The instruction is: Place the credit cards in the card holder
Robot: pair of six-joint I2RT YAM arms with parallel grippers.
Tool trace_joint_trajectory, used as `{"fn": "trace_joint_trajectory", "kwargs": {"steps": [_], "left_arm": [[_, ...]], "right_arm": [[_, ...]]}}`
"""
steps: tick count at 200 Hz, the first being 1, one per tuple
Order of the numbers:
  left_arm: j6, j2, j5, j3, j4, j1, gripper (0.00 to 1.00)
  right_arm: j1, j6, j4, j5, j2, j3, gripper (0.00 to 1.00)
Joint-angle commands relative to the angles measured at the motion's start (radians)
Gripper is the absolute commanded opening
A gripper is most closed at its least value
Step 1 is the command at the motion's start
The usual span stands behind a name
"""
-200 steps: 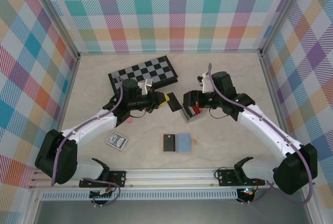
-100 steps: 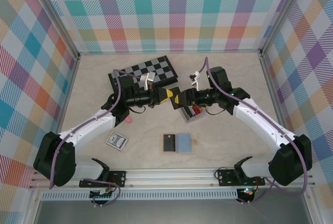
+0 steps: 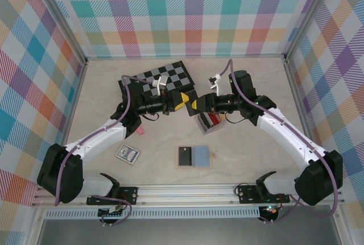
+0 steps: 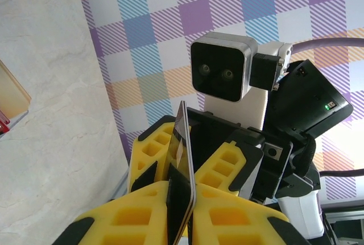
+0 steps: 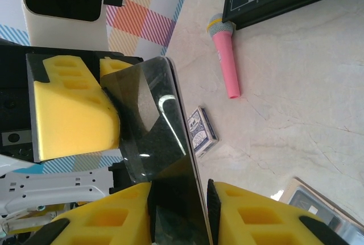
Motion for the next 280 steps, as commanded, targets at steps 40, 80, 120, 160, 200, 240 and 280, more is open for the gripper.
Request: {"fn": "trace_joint_trajectory", "kwargs": {"steps": [40, 80, 120, 160, 200, 240, 280], "left_arm": [[-0.005, -0.037, 0.079, 0.013, 0.112, -0.018, 0.15], [0.000, -0.031, 0.079, 0.016, 0.106, -0.020, 0.15], [0.003, -0.031, 0.070, 0.011, 0.097, -0.020, 0.15], [0.003, -0.027, 0.067, 0.015, 0.092, -0.020, 0.15], [0.004, -0.025, 0.053, 0.018, 0.069, -0.020, 0.09], [-0.028, -0.008, -0.056, 0.018, -0.079, -0.014, 0.00], [-0.193, 0.040, -0.154, -0.038, -0.172, 0.011, 0.00]], "right_arm": [[-0.034, 0.084, 0.026, 0.098, -0.008, -0.066, 0.31], [-0.034, 0.108, 0.047, 0.083, -0.016, -0.072, 0.29], [-0.039, 0.118, 0.015, 0.142, -0.029, -0.067, 0.28], [-0.042, 0.145, 0.019, 0.161, -0.036, -0.078, 0.27], [-0.043, 0.157, 0.031, 0.144, -0.038, -0.080, 0.22], [-0.043, 0.120, -0.022, 0.228, -0.059, -0.071, 0.14], [-0.043, -0.038, -0.114, 0.410, -0.057, -0.053, 0.10]]}}
